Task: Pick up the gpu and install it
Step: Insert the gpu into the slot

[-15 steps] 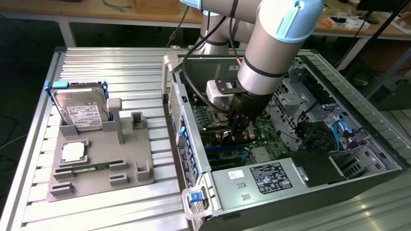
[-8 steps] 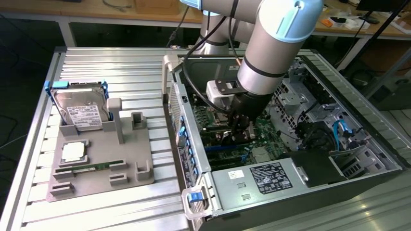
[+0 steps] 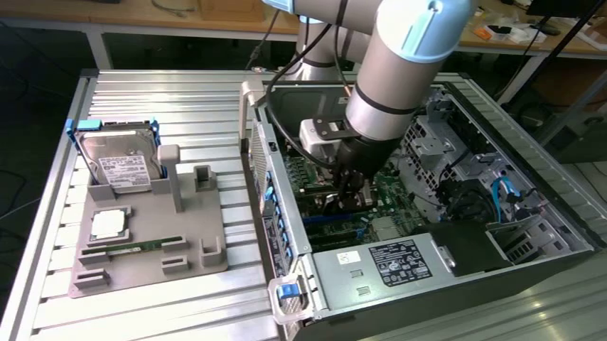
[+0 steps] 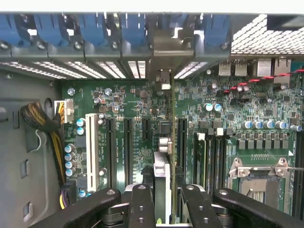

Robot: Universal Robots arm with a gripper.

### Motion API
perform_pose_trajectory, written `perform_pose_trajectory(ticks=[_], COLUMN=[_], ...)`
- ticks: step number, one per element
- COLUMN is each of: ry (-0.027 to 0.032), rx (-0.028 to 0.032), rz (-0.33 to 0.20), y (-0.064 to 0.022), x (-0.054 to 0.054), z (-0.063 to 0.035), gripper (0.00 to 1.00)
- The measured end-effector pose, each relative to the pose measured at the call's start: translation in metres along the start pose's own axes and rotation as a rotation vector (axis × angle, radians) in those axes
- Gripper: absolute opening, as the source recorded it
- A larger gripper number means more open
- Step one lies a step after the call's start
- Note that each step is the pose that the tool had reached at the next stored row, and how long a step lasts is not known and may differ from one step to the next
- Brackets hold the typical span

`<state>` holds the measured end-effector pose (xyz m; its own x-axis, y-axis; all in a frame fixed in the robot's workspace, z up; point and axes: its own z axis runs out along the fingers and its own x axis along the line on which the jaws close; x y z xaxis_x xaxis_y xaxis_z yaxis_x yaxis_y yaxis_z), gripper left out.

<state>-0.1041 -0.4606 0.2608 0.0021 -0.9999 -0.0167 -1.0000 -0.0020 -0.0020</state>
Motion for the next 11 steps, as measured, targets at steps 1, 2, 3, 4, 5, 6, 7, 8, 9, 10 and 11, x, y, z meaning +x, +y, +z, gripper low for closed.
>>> perform_pose_trajectory(ticks=[1,2,3,4,5,6,7,8,9,10,11], ry=[0.0,0.0,0.0,0.0,0.0,0.0,0.0001,0.0,0.0,0.0,0.0], rx=[0.0,0.0001,0.0,0.0,0.0,0.0,-0.0001,0.0,0.0,-0.0001,-0.0005], rz=[0.0,0.0,0.0,0.0,0.0,0.0,0.0,0.0,0.0,0.0,0.0], y=[0.0011,0.002,0.0029,0.0034,0.0037,0.0038,0.0038,0.0038,0.0039,0.0039,0.0039], x=[0.0,0.0,0.0,0.0,0.0,0.0,0.0,0.0,0.0,0.0,0.0], z=[0.0,0.0,0.0,0.0,0.0001,0.0,0.0,0.0001,0.0001,0.0001,0.0001], gripper=[0.27,0.27,0.27,0.27,0.27,0.27,0.27,0.27,0.27,0.27,0.27])
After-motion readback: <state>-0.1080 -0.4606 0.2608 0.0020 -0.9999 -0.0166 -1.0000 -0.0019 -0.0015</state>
